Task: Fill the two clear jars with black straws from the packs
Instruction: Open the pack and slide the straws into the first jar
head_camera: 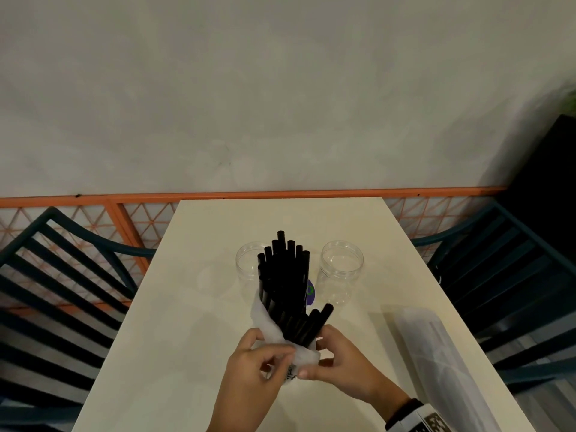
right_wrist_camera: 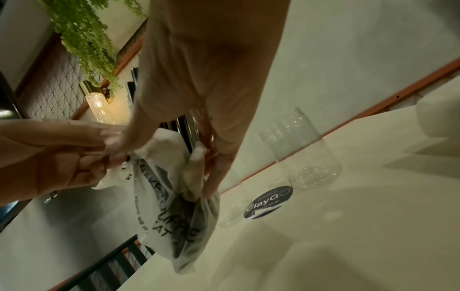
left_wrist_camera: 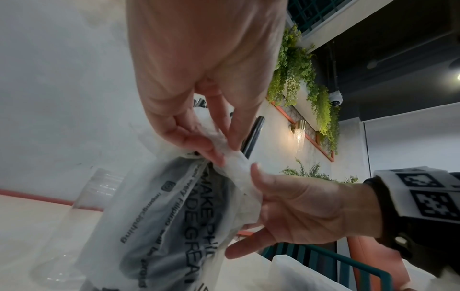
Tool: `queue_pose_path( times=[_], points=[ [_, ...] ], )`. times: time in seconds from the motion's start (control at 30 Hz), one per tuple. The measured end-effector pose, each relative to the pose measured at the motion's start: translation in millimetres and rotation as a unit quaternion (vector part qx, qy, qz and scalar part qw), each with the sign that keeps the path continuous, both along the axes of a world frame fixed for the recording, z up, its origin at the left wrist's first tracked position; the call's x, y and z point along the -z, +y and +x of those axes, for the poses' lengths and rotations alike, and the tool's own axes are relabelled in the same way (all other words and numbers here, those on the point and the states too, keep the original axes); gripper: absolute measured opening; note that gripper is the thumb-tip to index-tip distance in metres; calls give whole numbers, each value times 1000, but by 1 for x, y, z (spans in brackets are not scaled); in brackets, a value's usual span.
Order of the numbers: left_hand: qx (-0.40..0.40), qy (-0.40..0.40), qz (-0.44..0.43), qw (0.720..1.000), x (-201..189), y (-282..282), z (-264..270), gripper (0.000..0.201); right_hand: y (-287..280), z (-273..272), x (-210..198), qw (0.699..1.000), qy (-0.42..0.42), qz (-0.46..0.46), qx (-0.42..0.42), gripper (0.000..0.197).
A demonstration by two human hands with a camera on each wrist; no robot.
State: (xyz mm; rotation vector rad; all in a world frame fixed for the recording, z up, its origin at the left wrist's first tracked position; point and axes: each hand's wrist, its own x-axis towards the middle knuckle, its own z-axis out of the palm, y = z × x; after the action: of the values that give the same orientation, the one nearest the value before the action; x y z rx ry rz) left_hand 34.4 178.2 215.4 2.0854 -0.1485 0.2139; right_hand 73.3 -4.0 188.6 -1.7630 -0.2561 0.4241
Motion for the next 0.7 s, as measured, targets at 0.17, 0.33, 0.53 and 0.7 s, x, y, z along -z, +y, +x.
queue_pose_path(
  times=[0.17,0.33,0.53,0.7],
  points=[
    [56,32,12,998,0,1,-1,45,-8,4,12,999,11,16,47,68],
    [74,82,10,994,-2,11,1,37,-14,4,17,998,31,26,37,54],
    [135,130,11,982,-11,23,2,24,-13,2,17,986,-109,-118,36,22],
    [-38,32,-26,998,-39,32,14,77,-14,2,24,978,-139,-151,47,45]
  ],
)
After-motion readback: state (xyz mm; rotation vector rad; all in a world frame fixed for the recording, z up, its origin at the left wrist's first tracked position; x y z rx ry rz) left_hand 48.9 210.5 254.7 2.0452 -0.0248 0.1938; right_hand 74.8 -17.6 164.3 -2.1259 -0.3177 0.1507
